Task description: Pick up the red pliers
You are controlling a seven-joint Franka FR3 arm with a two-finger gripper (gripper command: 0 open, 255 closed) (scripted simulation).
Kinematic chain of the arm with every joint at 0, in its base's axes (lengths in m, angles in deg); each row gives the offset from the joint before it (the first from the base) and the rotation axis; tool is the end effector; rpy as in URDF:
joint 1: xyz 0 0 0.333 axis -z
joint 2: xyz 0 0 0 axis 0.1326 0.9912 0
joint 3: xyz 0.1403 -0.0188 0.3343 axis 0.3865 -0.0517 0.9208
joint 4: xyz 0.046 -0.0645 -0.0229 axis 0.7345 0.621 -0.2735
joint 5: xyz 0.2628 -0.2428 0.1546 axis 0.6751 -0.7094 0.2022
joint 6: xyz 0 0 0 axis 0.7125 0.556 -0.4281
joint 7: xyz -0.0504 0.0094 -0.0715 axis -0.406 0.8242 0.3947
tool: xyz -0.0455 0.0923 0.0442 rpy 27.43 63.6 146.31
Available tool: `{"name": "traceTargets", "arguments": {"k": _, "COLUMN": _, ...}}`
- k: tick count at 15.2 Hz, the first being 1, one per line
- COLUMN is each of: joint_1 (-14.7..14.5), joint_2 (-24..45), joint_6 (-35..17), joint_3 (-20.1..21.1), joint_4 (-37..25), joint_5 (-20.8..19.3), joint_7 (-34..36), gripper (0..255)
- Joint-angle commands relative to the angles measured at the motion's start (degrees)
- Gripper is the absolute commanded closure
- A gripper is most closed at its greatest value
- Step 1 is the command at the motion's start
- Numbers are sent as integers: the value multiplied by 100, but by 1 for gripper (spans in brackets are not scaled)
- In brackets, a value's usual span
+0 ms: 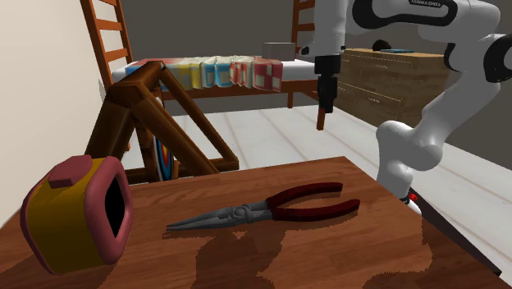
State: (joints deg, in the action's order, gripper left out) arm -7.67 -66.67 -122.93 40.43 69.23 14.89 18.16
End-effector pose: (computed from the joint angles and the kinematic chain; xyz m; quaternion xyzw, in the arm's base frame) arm 0.2669 -0.0182 0.6421 -0.9961 0.0496 0.0223 0.0697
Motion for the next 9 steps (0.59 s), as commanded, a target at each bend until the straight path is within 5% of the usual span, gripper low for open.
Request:
{"name": "traceTargets", "arguments": {"k": 1, "joint_1": 0, "joint_2": 0, "joint_6": 0, "joint_3": 0, "joint_4": 0, "joint_5": 0, "joint_7": 0, "gripper": 0}}
{"name": "traceTargets", "arguments": {"k": 9, "joint_1": -285, "joint_2": 664, "joint_6": -984, "joint_3": 990, "joint_4": 157, "joint_5": 390, "joint_7": 900, "gripper": 0}}
